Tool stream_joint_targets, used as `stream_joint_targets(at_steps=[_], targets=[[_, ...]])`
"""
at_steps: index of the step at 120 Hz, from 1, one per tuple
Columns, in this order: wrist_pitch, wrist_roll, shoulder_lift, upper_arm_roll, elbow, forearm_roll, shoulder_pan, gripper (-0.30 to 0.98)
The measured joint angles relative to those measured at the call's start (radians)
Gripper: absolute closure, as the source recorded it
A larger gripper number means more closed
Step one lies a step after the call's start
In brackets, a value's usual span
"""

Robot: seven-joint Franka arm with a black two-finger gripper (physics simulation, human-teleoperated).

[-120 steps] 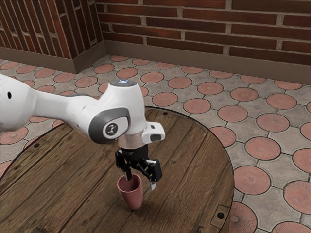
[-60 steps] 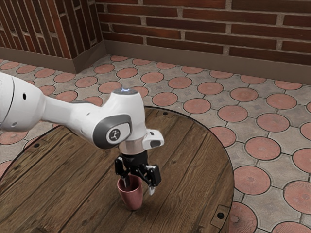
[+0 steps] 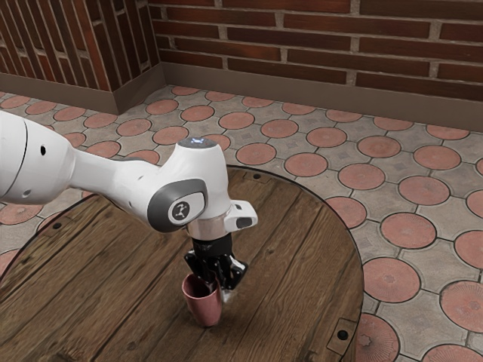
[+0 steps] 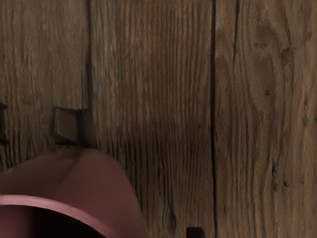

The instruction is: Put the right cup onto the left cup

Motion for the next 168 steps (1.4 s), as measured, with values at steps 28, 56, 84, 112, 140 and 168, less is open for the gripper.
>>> stream_joint_targets(at_steps=[28,56,84,112,140,168], targets=[[-0.004,-0.007,-0.012,0.020,-0.002,0.040,-0.002,0.74],[-0.038,-0.019,-0.115,0.028,-0.008,0.106,0.006,0.77],[-0.206,-0.023,-0.090,0.092,0.248,0.136,-0.059,0.78],[-0.355,-0.010,-0.006,0.155,0.471,0.184,0.002,0.78],[-0.431,0.028,0.159,0.236,0.711,0.208,0.035,0.79],[-0.452,0.076,0.257,0.297,0.839,0.204,0.070,0.79]])
